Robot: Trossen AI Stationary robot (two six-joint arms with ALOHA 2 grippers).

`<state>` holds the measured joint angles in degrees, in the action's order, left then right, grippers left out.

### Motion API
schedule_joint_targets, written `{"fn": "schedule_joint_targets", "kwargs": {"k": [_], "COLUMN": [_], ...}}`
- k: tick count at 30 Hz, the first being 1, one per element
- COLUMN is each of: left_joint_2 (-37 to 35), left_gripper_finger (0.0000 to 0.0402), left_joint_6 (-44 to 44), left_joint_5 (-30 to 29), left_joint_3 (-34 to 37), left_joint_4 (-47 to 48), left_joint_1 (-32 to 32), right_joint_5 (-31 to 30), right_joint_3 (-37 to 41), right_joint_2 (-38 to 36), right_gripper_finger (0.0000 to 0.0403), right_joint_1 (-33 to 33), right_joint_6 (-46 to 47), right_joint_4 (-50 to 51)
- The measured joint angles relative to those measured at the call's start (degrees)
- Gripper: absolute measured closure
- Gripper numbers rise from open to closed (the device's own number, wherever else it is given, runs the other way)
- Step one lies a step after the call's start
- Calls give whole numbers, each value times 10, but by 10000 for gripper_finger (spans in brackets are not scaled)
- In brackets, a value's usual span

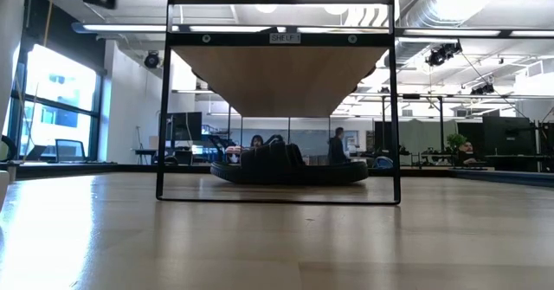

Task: Pick and place slides into the shelf
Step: Put the pink slipper under the shelf

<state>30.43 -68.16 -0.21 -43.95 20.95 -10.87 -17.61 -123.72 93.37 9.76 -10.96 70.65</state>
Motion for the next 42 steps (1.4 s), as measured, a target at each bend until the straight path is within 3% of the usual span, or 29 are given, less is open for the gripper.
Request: {"fn": "schedule_joint_targets", "kwargs": {"k": [6, 10, 16, 20, 26, 36, 42], "left_joint_2": [-3, 1, 1, 1, 1, -13, -40], "left_gripper_finger": [384, 384, 384, 384, 384, 385, 385], "left_joint_6": [61, 62, 12, -9, -50, -73, -69], "left_joint_5": [-122, -168, -200, -208, -156, -21, 58], "left_joint_3": [-166, -237, -276, -278, -271, -185, -87], "left_joint_4": [262, 399, 561, 611, 695, 692, 596], "left_joint_1": [0, 0, 0, 0, 0, 0, 0], "right_joint_5": [-29, -31, -29, -48, -54, -60, -45], "right_joint_3": [0, 0, 0, 0, 0, 0, 3], "right_joint_2": [-25, -33, -38, -45, -61, -82, -145], "right_gripper_finger": [220, 241, 279, 299, 328, 396, 402], "right_joint_1": [0, 0, 0, 0, 0, 0, 10], "right_joint_6": [72, 82, 105, 123, 157, 242, 339], "right_joint_4": [49, 55, 76, 87, 115, 184, 175]}}
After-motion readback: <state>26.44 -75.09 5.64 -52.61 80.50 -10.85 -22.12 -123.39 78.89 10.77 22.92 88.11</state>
